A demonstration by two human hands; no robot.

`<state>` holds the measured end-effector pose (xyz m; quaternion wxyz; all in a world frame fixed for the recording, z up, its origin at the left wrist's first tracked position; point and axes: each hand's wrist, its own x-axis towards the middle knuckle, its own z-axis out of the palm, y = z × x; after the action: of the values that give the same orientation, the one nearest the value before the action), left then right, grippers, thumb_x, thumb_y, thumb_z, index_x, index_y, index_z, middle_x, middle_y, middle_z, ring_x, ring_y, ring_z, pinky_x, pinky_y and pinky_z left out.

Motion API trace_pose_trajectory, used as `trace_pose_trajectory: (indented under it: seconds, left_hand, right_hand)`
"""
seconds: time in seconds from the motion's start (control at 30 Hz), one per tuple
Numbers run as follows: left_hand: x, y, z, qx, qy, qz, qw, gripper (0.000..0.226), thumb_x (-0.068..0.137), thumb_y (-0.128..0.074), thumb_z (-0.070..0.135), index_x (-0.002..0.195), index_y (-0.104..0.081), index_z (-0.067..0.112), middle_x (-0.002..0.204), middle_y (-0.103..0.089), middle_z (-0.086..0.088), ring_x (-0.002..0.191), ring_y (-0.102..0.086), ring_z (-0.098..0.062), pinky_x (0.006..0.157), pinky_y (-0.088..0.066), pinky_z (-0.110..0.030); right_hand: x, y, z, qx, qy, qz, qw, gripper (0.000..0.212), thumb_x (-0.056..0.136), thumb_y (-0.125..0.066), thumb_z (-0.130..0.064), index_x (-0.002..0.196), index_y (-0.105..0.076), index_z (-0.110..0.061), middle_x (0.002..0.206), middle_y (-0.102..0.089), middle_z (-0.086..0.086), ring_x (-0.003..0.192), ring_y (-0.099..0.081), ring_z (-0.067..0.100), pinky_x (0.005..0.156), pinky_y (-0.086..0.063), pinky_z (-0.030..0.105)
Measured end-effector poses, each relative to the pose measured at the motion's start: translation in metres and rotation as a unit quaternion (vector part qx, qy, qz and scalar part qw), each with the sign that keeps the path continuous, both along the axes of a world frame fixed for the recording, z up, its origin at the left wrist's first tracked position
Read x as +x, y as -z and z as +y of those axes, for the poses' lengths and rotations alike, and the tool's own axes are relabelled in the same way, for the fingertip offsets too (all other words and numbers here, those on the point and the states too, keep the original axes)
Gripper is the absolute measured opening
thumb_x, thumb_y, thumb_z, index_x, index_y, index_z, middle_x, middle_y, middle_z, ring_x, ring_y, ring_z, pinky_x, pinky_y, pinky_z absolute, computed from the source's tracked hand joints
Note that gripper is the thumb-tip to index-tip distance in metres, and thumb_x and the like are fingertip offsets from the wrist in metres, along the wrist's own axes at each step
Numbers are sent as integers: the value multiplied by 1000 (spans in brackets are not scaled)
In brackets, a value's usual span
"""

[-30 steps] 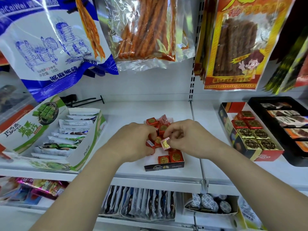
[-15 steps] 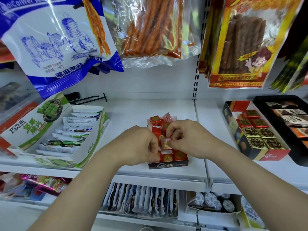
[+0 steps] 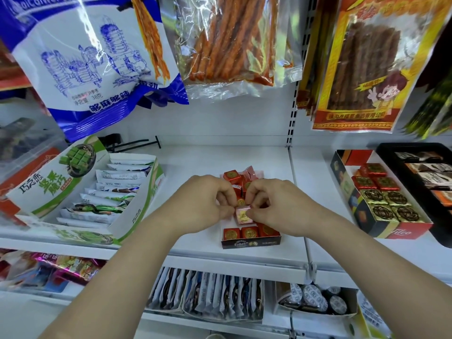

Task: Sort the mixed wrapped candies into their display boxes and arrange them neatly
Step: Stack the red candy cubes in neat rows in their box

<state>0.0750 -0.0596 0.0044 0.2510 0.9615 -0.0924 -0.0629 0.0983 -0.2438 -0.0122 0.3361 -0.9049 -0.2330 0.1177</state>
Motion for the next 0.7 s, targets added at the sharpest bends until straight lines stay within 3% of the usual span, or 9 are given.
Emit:
trace_pose_trajectory:
  seconds: [0.07,0.17,0.23,0.33,0.4,0.5,0.6,0.7]
  left_hand:
    - [2,3,-1,5,-7,-24,1000,15,81,-74,23,92,-71,33,81,-67,14,66,-52,6,59,-35,-10]
    - [4,5,-6,39,7,-19,999,29,84,-71,27,111,-68,36,88,-66,10,78,-55,-3,74,-47,-24]
    - [5,5,-7,65,13,-12,998,35,85,-70,24,118,-65,35,90,-66,9,87,-57,-10,83,-48,-32]
    - [6,6,-6,85,15,-9,996,36,87,-67,30,122,-63,34,92,-65,10,91,-58,-11,85,-48,-34]
    - [6,7,-9,89,5,-17,996,36,87,-66,41,122,-63,34,88,-63,12,88,-57,-10,82,-49,-32]
    - [7,11,-18,133,-1,-45,990,29,84,-65,50,108,-69,33,83,-61,11,82,-56,-13,72,-49,-30]
    - [9,12,-22,146,-1,-58,988,25,81,-66,48,98,-69,28,80,-59,10,77,-54,-14,63,-45,-29]
    - [8,11,-24,125,3,-46,991,19,80,-70,36,97,-63,29,80,-50,13,79,-50,-11,64,-38,-25]
  right_hand:
    - [-2,0,2,-22,-5,-12,1000,11,84,-67,-20,91,-60,-24,82,-69,-7,78,-61,7,72,-51,26]
    - [-2,-2,3,-27,-5,-11,1000,9,83,-66,-19,88,-61,-24,80,-69,-7,75,-61,6,70,-51,25]
    - [2,-7,-3,6,29,6,1000,9,80,-67,-15,84,-63,-23,76,-68,-7,69,-60,5,66,-48,22]
    - [11,-14,-19,111,121,29,986,11,82,-65,-11,82,-64,-22,69,-65,-5,61,-58,9,61,-46,26]
    - [15,-15,-26,148,164,39,975,13,88,-61,-10,88,-65,-23,67,-65,-4,58,-58,7,61,-48,32]
    - [16,-9,-27,157,169,48,972,24,93,-55,-10,96,-68,-30,74,-68,1,68,-66,8,74,-56,39]
    - [16,-5,-24,150,153,50,976,29,92,-55,-9,93,-68,-34,76,-68,4,73,-68,18,80,-57,44]
    - [16,-3,-22,141,141,65,978,27,91,-56,-7,90,-67,-32,70,-66,2,68,-65,17,80,-57,43]
